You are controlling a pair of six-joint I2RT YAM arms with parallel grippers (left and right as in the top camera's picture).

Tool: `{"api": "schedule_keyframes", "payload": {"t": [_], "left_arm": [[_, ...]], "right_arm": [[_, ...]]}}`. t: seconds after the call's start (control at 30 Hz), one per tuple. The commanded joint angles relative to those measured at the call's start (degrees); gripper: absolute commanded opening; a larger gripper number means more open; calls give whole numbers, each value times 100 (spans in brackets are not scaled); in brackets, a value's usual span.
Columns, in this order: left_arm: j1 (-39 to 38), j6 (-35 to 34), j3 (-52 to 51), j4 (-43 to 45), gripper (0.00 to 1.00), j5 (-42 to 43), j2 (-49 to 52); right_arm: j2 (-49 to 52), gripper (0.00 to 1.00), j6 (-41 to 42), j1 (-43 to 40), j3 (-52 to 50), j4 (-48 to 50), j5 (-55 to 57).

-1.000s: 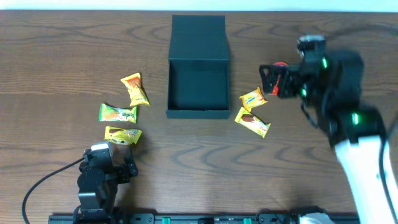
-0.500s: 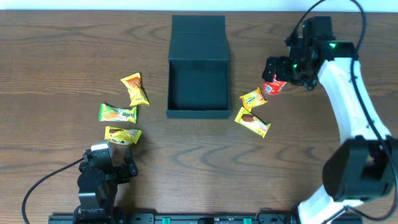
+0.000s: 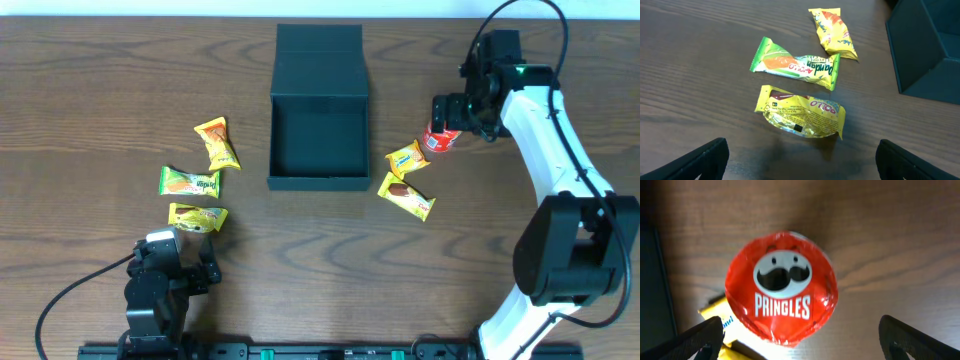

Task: Pack container
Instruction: 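Reach the right gripper to the red Pringles can and grasp it, then lift the Pringles can and carry it over the black box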

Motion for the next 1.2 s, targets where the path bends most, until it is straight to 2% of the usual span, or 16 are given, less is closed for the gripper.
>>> {"api": "schedule_keyframes", "payload": {"t": [0.0,0.23,0.77,0.9,1.0,1.1,1.17], "left_arm": [[-20,35,-35,-22,95,-44,-28],[-20,35,-35,-22,95,-44,-28],[-20,35,-35,-22,95,-44,-28],[-20,35,-35,-22,95,-44,-28],[-20,35,-35,-22,95,-44,-28],[-20,35,-35,-22,95,-44,-28],[-20,35,-35,-22,95,-44,-28]], "right_arm": [[-17,99,-76,-31,105,81,52],[76,99,-79,-31,103,225,-323],[566,98,-79,-13,103,481,-334],[566,82,-76,-13,103,518,-334],[566,82,-76,-9,103,518,-334],[566,73,-76,-4,103,516,-334],[566,70,-74,-4,103,503,-337]]}}
